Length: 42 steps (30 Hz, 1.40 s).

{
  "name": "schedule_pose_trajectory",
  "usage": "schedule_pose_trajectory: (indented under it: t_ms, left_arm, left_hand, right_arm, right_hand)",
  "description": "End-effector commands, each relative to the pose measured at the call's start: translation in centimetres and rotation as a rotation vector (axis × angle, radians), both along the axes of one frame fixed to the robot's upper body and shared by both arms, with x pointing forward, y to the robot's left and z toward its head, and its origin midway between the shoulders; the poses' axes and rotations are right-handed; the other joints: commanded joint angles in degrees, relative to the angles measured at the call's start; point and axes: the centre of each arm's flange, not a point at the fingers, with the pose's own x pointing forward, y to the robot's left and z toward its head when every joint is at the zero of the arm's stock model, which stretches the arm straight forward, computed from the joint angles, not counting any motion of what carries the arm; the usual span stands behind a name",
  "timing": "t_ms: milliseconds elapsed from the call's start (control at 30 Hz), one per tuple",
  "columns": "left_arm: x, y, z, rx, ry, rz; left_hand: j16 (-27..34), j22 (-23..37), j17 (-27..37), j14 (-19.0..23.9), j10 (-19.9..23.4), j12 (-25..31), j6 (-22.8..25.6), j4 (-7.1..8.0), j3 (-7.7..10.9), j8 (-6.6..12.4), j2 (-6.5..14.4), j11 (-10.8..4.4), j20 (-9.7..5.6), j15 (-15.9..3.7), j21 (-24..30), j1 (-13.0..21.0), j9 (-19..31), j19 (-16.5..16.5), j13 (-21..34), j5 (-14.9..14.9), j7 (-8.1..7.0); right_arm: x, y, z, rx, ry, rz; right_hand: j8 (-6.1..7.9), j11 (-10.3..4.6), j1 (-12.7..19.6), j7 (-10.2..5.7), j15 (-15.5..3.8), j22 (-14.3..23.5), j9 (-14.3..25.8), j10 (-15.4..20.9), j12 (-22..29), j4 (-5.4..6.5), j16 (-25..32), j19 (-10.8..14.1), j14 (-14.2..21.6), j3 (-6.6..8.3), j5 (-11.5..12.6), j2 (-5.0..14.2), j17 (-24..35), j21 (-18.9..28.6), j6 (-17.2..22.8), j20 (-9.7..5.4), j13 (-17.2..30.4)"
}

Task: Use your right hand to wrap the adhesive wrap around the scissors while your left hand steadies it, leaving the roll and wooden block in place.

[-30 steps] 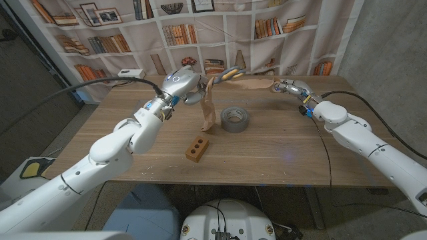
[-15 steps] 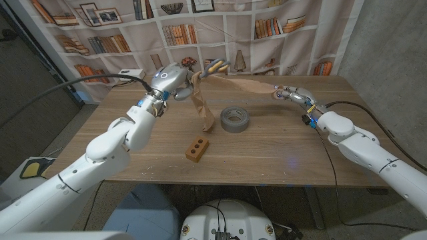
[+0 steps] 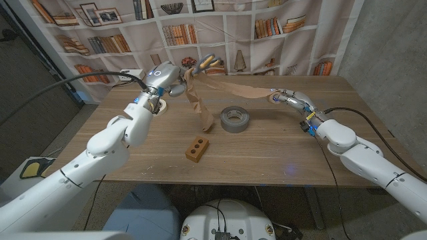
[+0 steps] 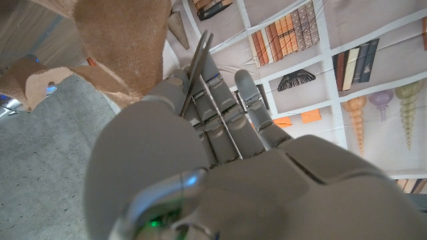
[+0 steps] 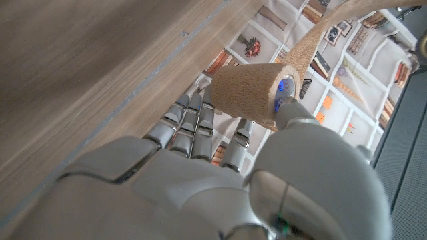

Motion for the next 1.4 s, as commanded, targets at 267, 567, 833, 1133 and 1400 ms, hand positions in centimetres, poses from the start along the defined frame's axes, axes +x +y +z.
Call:
schedule_pose_trajectory:
  t_ms: [267, 567, 833, 1133, 1400]
  left_arm:
    - [1.3, 0.5, 1.4, 0.027, 0.047, 0.074]
    - [2.0, 0.4, 1.6, 0.042, 0.075, 0.093]
    - [2.6, 0.0, 1.6, 0.068, 0.098, 0.097]
    - [3.4, -1.1, 1.3, 0.115, 0.125, 0.087]
    - [4.0, -2.2, 1.0, 0.162, 0.148, 0.076]
  left_hand:
    - [0.0, 0.0, 0.0, 1.3, 0.4, 0.1, 0.4, -0.09, 0.33, 0.04, 0.5, -0.15, 0.04, -0.42, 0.3, 0.2, 0.3, 0.4, 0.3, 0.4, 0.15]
    - [0.0, 0.0, 0.0, 1.3, 0.6, 0.1, 0.5, -0.10, 0.35, 0.01, 0.4, -0.21, -0.08, -0.42, 0.4, 0.2, 0.4, 0.4, 0.2, 0.4, 0.08]
    - [0.0, -0.1, 0.1, 1.4, 0.5, 0.1, 0.6, -0.10, 0.34, -0.02, 0.4, -0.24, -0.06, -0.45, 0.4, 0.2, 0.4, 0.5, 0.2, 0.4, 0.14]
    - [-0.1, -0.1, 0.1, 1.4, 0.5, 0.1, 0.6, -0.13, 0.32, -0.06, 0.3, -0.34, -0.05, -0.45, 0.5, 0.3, 0.4, 0.5, 0.3, 0.4, -0.04]
    - [-0.1, -0.1, 0.1, 1.4, 0.4, 0.0, 0.6, -0.09, 0.34, -0.10, 0.3, -0.27, -0.08, -0.44, 0.5, 0.3, 0.4, 0.4, 0.3, 0.4, -0.12]
  right_arm:
    - [-4.6, 3.8, 0.6, -0.081, -0.115, 0.113]
    - [-6.7, 4.7, 0.7, -0.097, -0.162, 0.151]
    - [-8.0, 5.2, 0.7, -0.096, -0.195, 0.167]
    - [-9.7, 6.0, 1.2, -0.112, -0.249, 0.182]
    - [-10.8, 6.6, 1.9, -0.129, -0.286, 0.201]
  right_hand:
    - [0.29, -16.00, 9.3, 2.04, -10.50, 0.2, 0.2, 16.4, 0.2, 0.86, 0.0, 0.2, 0.3, 0.80, -0.2, 9.62, 0.2, -0.1, 2.2, 0.37, 5.0]
    - [0.29, -15.86, 9.4, 2.04, -10.42, 0.2, 0.2, 16.6, 0.2, 0.83, -0.1, 0.2, 0.3, 0.80, -0.2, 9.60, 0.2, -0.1, 2.3, 0.37, 4.9]
    - [0.28, -15.91, 9.3, 1.99, -10.49, 0.2, 0.2, 16.5, 0.2, 0.85, 0.0, 0.3, 0.4, 0.77, -0.2, 9.60, 0.2, -0.1, 2.3, 0.36, 5.0]
    - [0.28, -15.98, 9.4, 2.03, -10.48, 0.2, 0.2, 16.7, 0.1, 0.82, -0.1, 0.3, 0.4, 0.75, -0.2, 9.59, 0.1, -0.1, 2.3, 0.32, 4.9]
    - [0.27, -15.91, 9.4, 1.91, -10.59, 0.2, 0.2, 16.6, 0.1, 0.82, -0.1, 0.3, 0.4, 0.71, -0.2, 9.62, 0.2, -0.1, 2.3, 0.28, 5.0]
